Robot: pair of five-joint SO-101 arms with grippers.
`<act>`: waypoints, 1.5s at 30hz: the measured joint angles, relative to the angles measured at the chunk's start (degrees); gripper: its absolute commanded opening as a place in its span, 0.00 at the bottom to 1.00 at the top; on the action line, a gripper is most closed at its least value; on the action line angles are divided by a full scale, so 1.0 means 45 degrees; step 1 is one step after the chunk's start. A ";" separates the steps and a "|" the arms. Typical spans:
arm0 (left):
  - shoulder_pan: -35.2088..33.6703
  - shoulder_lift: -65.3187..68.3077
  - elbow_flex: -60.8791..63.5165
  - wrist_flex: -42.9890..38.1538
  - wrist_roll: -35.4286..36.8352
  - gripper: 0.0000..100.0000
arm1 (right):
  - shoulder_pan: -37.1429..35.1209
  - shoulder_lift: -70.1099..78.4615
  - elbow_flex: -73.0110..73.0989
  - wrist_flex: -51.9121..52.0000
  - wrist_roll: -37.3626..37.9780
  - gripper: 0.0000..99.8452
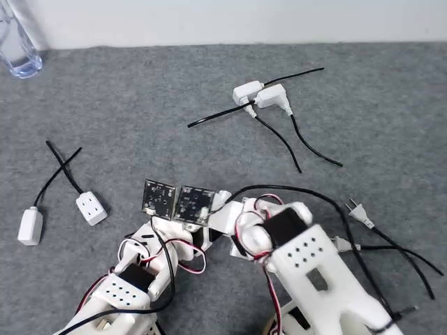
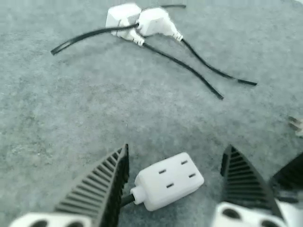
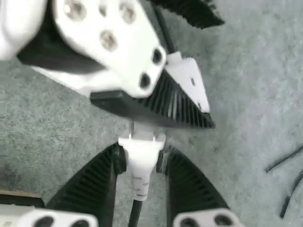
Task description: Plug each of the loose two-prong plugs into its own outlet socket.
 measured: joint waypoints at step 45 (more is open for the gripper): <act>-0.0274 0.0078 -0.0020 -0.0117 0.0020 0.30 | 0.0195 -0.0391 -0.1035 0.0371 -0.0625 0.01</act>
